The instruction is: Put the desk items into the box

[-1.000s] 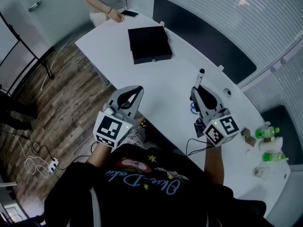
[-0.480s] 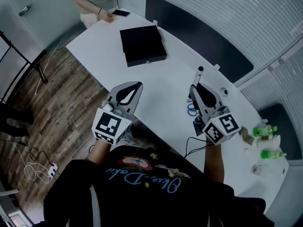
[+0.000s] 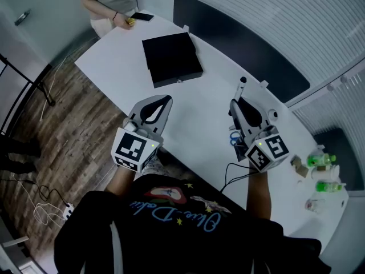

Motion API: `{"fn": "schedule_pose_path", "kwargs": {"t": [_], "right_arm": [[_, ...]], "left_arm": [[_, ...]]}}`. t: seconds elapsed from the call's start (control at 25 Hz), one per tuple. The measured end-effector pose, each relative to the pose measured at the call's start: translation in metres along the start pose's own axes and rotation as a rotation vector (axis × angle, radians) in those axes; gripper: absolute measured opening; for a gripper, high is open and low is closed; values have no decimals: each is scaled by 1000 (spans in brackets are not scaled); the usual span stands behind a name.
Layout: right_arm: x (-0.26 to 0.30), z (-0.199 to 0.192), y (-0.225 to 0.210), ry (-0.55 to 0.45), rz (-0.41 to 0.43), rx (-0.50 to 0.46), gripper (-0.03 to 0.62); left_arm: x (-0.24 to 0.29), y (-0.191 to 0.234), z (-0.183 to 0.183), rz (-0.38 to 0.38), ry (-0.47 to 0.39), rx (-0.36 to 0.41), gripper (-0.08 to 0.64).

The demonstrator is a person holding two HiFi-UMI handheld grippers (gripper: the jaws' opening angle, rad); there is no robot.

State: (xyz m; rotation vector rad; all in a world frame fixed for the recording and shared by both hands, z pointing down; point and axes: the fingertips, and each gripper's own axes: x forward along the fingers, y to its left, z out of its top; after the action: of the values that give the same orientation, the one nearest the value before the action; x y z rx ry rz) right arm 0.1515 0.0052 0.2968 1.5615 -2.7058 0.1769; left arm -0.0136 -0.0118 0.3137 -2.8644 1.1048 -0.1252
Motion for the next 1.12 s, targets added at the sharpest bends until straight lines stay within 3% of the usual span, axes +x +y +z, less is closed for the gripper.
{"fn": "schedule_pose_path", "kwargs": {"t": [1.12], "right_arm": [[145,0,-11,79,41,-16,72]], "left_arm": [[46,122,-26,16,27,-67,8]]}}
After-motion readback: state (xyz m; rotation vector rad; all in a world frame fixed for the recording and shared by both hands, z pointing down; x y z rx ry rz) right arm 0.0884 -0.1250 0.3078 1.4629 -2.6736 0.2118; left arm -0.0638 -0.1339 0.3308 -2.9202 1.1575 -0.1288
